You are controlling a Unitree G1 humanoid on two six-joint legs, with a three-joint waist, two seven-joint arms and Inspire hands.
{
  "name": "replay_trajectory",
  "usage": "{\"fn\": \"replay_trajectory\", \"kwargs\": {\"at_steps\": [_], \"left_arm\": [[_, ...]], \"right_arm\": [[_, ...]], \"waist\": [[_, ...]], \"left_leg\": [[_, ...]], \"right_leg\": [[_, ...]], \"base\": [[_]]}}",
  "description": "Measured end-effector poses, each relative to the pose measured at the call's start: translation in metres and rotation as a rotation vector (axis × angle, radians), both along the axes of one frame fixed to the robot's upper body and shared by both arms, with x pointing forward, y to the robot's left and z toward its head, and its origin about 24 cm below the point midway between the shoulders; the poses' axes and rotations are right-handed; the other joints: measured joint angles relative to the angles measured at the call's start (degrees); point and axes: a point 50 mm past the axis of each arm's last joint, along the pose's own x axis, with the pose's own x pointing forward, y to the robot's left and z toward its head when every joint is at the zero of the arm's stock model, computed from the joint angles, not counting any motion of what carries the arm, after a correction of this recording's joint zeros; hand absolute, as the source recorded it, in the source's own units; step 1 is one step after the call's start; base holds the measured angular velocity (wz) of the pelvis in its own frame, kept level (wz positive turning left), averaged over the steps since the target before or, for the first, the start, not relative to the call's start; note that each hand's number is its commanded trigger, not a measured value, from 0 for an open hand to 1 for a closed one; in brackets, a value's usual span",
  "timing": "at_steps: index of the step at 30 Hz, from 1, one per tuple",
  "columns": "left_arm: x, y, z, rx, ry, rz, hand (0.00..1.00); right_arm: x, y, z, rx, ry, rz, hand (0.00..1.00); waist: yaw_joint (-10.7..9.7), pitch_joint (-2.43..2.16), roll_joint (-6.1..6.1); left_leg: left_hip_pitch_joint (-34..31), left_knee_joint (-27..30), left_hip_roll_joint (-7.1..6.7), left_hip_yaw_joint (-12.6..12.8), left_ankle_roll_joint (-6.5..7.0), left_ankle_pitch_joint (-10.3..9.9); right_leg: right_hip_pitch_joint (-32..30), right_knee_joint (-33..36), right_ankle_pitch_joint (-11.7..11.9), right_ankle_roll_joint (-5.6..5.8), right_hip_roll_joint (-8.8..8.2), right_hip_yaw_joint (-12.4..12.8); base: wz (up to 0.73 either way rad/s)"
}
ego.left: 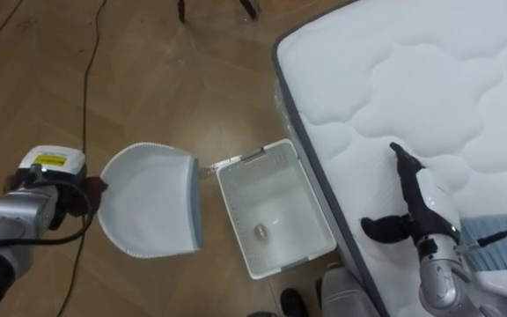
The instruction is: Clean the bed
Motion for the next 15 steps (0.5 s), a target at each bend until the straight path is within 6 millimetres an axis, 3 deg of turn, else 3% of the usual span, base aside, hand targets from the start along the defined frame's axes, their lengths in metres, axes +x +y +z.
{"fn": "replay_trajectory", "kwargs": {"at_steps": [5, 7, 11, 14, 15], "left_arm": [[0.000, -0.003, -0.002, -0.046, -0.007, 0.018, 1.00], [0.002, -0.013, -0.006, -0.087, -0.019, -0.001, 1.00], [0.003, -0.034, -0.007, -0.184, -0.048, -0.071, 1.00], [-0.011, -0.048, -0.009, -0.320, -0.130, -0.088, 1.00], [-0.022, -0.052, -0.016, -0.383, -0.139, -0.076, 1.00]], "right_arm": [[0.001, 0.000, 0.000, 0.018, 0.002, -0.002, 0.00], [-0.001, 0.000, -0.002, 0.042, 0.008, -0.012, 0.00], [-0.006, -0.005, -0.008, 0.074, 0.032, -0.053, 0.00], [-0.016, -0.009, -0.013, 0.088, 0.062, -0.079, 0.00], [-0.022, -0.011, -0.017, 0.096, 0.082, -0.095, 0.00]], "waist": [[0.1, 0.08, -0.70], [0.4, 0.30, -1.33], [2.6, 0.14, -2.20], [5.5, -0.74, -3.81], [6.8, -1.27, -4.59]], "left_leg": [[0.1, 0.3, 0.34, 1.0, 0.04, 0.0], [1.0, 0.3, 0.62, 1.3, 0.23, -0.2], [2.0, 0.9, 1.60, 1.5, 0.18, -0.6], [3.9, 0.0, 2.66, 2.4, -0.16, -0.9], [5.4, -0.7, 3.60, 3.2, -0.43, -1.3]], "right_leg": [[0.2, 0.0, -0.1, -0.09, -0.07, 0.0], [1.4, -0.3, -0.1, -0.10, -0.17, -0.4], [2.9, -2.0, 0.2, -0.19, 1.04, -0.2], [4.2, -3.5, 0.6, -0.31, 2.56, 1.1], [5.4, -5.0, 1.3, -0.58, 3.71, 2.0]], "base": [[0.01], [0.02], [-0.12], [-0.34], [-0.50]]}}
